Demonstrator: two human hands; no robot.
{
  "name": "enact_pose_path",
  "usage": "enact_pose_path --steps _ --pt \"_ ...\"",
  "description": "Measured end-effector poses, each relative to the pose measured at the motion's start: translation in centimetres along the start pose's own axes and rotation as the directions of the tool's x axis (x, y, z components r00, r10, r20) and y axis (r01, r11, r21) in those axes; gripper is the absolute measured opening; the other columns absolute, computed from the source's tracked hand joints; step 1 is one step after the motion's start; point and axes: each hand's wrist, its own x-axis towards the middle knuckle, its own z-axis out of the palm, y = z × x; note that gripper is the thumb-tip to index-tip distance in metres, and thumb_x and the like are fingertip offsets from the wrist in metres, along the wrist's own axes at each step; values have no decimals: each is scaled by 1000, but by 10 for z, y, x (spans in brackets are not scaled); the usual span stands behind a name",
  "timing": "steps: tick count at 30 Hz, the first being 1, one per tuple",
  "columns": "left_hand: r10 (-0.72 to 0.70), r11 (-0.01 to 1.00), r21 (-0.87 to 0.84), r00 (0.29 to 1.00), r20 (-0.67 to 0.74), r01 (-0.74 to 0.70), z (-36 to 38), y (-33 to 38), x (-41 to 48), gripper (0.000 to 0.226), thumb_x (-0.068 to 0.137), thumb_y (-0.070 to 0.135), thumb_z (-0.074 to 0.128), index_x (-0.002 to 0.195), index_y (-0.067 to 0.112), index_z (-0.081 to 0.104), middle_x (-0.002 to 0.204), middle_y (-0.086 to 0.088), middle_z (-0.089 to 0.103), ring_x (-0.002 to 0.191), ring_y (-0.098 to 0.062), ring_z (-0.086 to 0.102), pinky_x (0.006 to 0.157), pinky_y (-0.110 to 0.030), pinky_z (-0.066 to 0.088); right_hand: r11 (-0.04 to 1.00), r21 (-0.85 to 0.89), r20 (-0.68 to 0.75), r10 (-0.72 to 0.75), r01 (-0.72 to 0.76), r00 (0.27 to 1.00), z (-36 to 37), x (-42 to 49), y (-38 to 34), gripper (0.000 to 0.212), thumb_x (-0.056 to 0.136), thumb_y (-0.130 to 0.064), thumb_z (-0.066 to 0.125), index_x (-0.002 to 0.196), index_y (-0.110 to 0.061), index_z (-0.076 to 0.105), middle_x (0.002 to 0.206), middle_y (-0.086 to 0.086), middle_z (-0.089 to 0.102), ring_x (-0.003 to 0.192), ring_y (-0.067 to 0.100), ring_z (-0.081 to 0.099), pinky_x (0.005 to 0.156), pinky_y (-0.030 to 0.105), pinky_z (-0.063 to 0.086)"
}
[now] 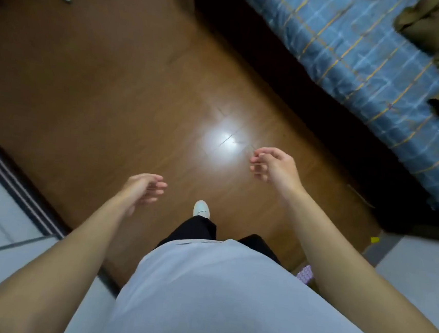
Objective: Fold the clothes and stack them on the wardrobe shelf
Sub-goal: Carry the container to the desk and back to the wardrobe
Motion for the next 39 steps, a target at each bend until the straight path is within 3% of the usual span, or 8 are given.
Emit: enact_pose_path --steps 7,9,15,20,25,29,33,39 --pt "-56 936 -351 991 -120 11 -63 5 12 18 102 11 48 113 11 61 104 -11 74 91 -22 70 90 -40 55 881 -473 180 65 28 982 71 39 3 17 98 -11 52 91 -6 67 92 8 71 77 16 66 72 28 52" --pt "-3 926 -375 992 -128 -46 -63 18 14 16 102 10 48 110 13 62 101 -9 75 88 -19 72 84 -37 57 846 -533 184 114 1 976 63 46 13 17 98 -8 52 92 -3 67 92 10 71 78 19 63 75 33 53" --pt "103 831 -517 970 -220 -206 -120 77 37 20 97 7 48 101 17 64 89 -2 79 84 -18 74 74 -31 56 697 -707 106 270 -118 957 86 107 1 19 101 -10 52 100 3 65 87 13 68 69 22 62 61 29 48" --pt "47 814 -539 948 -313 -219 -169 117 63 20 97 7 49 100 17 66 91 -4 77 83 -18 72 75 -30 55 702 -691 85 315 -172 945 136 177 -39 13 100 -10 55 98 0 64 79 11 68 64 23 61 58 28 46" --pt "-171 884 -468 933 -316 3 -195 129 81 24 102 8 46 116 5 65 109 -12 73 96 -24 67 96 -41 51 692 -719 224 324 -69 919 238 244 -115 15 100 -11 53 92 -5 64 82 11 69 68 24 62 64 32 49" --pt "-298 897 -407 917 -266 174 -218 114 88 25 106 13 43 116 7 64 112 -8 72 100 -23 67 90 -36 50 770 -635 390 245 67 888 353 278 -195 15 98 -9 51 96 -5 65 86 13 69 72 25 63 67 32 51" --pt "-432 827 -477 880 -200 298 -242 86 95 23 106 18 45 113 11 66 110 -8 73 100 -21 68 93 -41 53 838 -516 530 150 177 835 463 288 -266 14 99 -12 50 91 -13 62 82 6 68 66 20 63 64 30 48" --pt "-510 765 -524 849 -138 374 -304 93 140 25 106 17 45 112 7 67 114 -11 72 95 -23 66 87 -38 50 826 -496 583 89 267 807 575 303 -330 12 98 -11 50 93 -12 61 81 3 68 67 17 63 65 29 47"
